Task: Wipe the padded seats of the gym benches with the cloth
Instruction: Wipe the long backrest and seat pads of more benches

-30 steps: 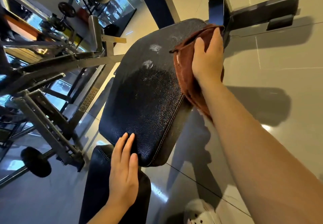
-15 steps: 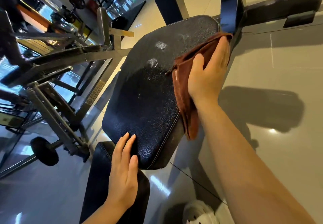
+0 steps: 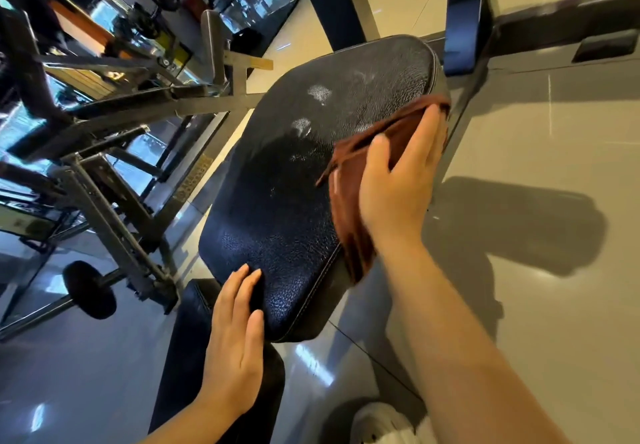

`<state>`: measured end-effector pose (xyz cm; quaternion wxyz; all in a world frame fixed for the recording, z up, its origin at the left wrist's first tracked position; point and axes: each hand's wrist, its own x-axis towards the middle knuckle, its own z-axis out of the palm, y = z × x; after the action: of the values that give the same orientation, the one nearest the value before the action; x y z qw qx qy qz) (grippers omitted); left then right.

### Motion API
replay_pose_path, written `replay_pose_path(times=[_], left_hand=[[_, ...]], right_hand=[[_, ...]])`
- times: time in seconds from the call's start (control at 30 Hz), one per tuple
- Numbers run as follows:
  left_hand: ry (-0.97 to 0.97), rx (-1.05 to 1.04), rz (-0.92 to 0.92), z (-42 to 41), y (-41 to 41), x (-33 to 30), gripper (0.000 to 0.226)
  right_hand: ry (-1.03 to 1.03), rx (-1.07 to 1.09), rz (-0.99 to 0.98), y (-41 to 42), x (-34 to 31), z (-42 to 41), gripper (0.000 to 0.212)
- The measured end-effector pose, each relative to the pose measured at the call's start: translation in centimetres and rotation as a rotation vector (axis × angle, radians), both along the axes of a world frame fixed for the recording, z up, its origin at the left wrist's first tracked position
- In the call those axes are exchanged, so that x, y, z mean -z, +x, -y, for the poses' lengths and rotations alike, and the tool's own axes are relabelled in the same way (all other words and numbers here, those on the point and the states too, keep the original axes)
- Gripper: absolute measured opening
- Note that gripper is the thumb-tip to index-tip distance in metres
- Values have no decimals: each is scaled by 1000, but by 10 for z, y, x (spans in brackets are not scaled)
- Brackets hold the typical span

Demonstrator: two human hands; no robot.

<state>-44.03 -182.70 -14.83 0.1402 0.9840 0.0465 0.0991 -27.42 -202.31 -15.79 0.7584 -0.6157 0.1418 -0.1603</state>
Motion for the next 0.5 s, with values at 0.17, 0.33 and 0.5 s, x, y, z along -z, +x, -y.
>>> replay_pose_path(times=[0.17,0.33,0.5], left_hand=[[0,-7,3,-1,1,0,45],[-3,-25,9,1,3,1,44],[48,-21,11,0,3,2,43]], right_hand=[[-42,37,-29,45,-6,27,61],[-38,111,43,-12,10,-20,64],[-127,32,102,-98,23,-84,65]])
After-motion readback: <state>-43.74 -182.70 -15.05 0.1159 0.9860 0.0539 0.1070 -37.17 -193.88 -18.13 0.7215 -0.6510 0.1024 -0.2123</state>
